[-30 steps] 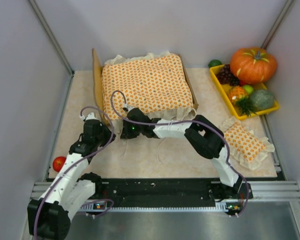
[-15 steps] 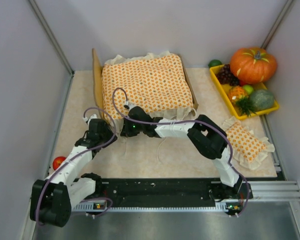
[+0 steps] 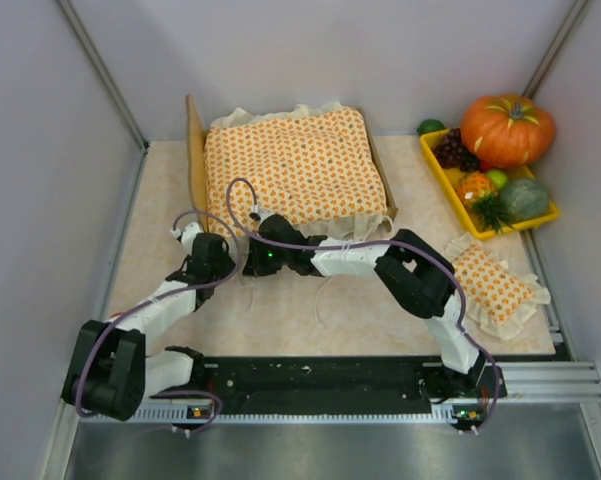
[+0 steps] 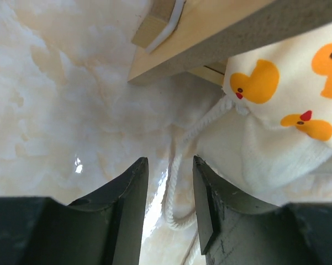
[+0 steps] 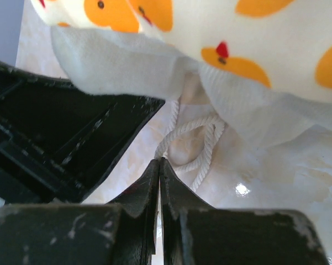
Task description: Set up the pet bed
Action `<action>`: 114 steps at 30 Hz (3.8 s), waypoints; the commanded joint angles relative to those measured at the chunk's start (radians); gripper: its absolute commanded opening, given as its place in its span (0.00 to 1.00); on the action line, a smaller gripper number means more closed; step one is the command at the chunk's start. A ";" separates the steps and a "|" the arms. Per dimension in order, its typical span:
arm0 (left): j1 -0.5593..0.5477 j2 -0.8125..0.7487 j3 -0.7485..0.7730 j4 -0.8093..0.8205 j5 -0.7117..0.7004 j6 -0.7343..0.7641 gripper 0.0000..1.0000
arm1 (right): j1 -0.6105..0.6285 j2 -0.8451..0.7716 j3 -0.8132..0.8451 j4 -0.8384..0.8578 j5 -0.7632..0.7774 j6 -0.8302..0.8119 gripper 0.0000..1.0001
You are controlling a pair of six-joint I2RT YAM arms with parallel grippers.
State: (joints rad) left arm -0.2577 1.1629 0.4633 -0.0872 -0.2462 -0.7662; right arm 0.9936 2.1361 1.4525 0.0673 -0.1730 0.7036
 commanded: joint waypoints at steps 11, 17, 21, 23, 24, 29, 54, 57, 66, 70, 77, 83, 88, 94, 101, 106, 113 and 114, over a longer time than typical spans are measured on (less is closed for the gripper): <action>-0.044 0.021 -0.077 0.239 -0.139 -0.025 0.35 | -0.006 -0.035 0.016 0.043 -0.049 0.016 0.00; -0.058 0.052 -0.087 0.286 -0.163 -0.067 0.38 | -0.006 -0.036 0.020 0.039 -0.048 0.014 0.00; -0.068 0.061 -0.104 0.349 -0.157 -0.071 0.40 | -0.006 -0.035 0.017 0.035 -0.051 0.011 0.00; -0.069 0.078 -0.100 0.346 -0.169 -0.076 0.40 | -0.006 -0.036 0.017 0.035 -0.054 0.011 0.00; -0.069 0.086 -0.094 0.343 -0.176 -0.077 0.39 | -0.006 -0.035 0.017 0.035 -0.054 0.013 0.00; -0.078 0.123 -0.088 0.336 -0.209 -0.096 0.27 | -0.006 -0.036 0.020 0.037 -0.059 0.013 0.00; -0.101 -0.178 -0.178 0.124 -0.143 -0.131 0.00 | -0.033 0.060 0.200 -0.047 -0.054 0.068 0.00; -0.101 -0.212 -0.181 0.096 -0.136 -0.134 0.00 | -0.033 0.079 0.213 -0.060 -0.049 0.073 0.00; -0.101 -0.296 -0.193 0.041 -0.131 -0.148 0.00 | -0.006 0.105 0.223 -0.093 -0.031 0.054 0.00; -0.101 -0.310 -0.193 0.027 -0.114 -0.150 0.00 | 0.017 0.134 0.261 -0.110 -0.013 0.050 0.00; -0.101 -0.390 -0.199 -0.035 -0.084 -0.147 0.00 | 0.033 0.169 0.293 -0.120 0.079 0.040 0.00; -0.101 -0.489 -0.215 -0.077 -0.061 -0.148 0.00 | 0.034 0.188 0.281 -0.097 0.105 0.028 0.00; -0.101 -0.505 -0.213 -0.083 -0.042 -0.140 0.00 | 0.034 0.192 0.286 -0.084 0.104 0.025 0.00; -0.101 -0.473 -0.196 -0.022 0.005 -0.133 0.00 | 0.045 0.197 0.284 -0.087 0.072 0.007 0.00; -0.101 -0.410 -0.147 0.012 0.015 -0.117 0.00 | 0.068 0.173 0.218 -0.086 0.032 -0.027 0.00; -0.101 -0.391 -0.130 0.012 0.001 -0.108 0.00 | 0.066 0.140 0.171 -0.084 -0.023 -0.050 0.00; -0.101 -0.347 -0.129 -0.028 -0.022 -0.119 0.13 | 0.054 0.140 0.117 -0.078 -0.089 -0.007 0.00; -0.101 -0.344 -0.129 -0.037 -0.018 -0.122 0.18 | 0.051 0.142 0.118 -0.078 -0.098 0.000 0.00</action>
State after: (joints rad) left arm -0.3557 0.8017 0.2993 -0.1173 -0.2550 -0.8875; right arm 1.0439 2.2929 1.5967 0.0452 -0.1864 0.6720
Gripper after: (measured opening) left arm 0.115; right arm 0.002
